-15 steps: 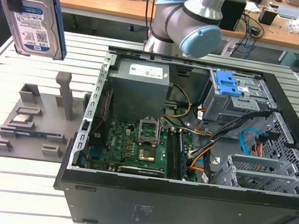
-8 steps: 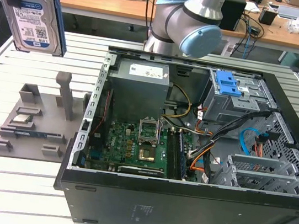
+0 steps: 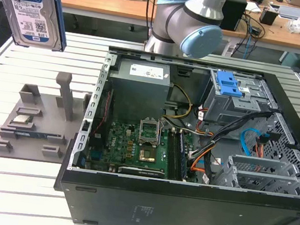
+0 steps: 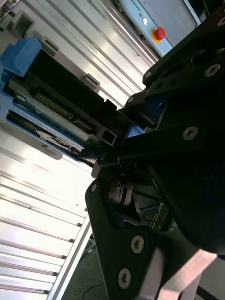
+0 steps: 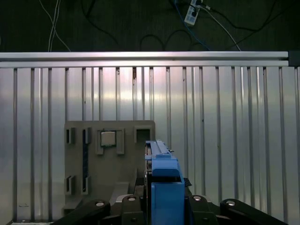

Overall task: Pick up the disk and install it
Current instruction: 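Pick up the disk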

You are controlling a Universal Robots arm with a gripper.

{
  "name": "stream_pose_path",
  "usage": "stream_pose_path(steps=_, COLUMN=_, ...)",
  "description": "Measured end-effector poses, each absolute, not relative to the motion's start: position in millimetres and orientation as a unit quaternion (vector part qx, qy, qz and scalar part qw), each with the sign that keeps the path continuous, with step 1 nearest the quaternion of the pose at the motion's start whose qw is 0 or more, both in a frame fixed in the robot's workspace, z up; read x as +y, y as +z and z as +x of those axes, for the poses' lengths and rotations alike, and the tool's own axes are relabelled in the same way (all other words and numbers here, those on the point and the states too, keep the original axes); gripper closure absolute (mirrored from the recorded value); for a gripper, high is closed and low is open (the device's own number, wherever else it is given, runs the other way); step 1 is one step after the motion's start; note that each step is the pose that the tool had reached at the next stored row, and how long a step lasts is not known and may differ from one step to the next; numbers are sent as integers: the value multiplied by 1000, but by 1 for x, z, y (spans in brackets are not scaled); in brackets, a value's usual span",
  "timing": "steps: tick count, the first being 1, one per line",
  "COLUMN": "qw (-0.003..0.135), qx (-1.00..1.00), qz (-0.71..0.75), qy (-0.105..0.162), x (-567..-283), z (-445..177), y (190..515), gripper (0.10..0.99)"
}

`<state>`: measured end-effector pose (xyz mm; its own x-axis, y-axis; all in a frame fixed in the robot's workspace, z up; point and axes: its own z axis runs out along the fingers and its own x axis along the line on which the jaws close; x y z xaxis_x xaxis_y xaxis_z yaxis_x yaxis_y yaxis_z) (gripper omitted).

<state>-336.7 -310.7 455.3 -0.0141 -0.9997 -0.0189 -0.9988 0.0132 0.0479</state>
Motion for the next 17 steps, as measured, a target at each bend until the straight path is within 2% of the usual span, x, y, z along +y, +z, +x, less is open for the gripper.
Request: stream_pose_path(steps=17, qw=11, qx=-712, qz=702, qy=-25, x=-308, z=-334, y=486, gripper=718)
